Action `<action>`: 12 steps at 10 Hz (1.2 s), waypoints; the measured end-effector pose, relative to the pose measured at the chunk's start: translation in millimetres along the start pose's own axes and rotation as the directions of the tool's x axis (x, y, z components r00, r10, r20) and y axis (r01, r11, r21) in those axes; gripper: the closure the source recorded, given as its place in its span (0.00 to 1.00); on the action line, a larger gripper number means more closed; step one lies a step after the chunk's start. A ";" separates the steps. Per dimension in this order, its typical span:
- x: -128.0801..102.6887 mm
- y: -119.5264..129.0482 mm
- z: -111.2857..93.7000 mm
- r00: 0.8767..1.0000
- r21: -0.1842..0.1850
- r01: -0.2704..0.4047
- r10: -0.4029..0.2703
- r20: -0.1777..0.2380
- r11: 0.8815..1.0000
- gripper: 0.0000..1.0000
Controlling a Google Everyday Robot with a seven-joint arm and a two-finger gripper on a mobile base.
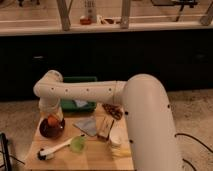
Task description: Place apple in purple bowl
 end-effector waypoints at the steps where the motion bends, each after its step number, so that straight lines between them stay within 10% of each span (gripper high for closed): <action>1: -2.6 -2.0 0.3 1.000 0.000 0.007 -0.007 0.009 1.000 0.76; 7: -2.7 -5.1 -2.5 1.000 0.001 0.017 -0.017 0.014 1.000 0.20; 12: 0.0 -2.9 -4.4 1.000 -0.002 0.011 -0.011 0.022 1.000 0.20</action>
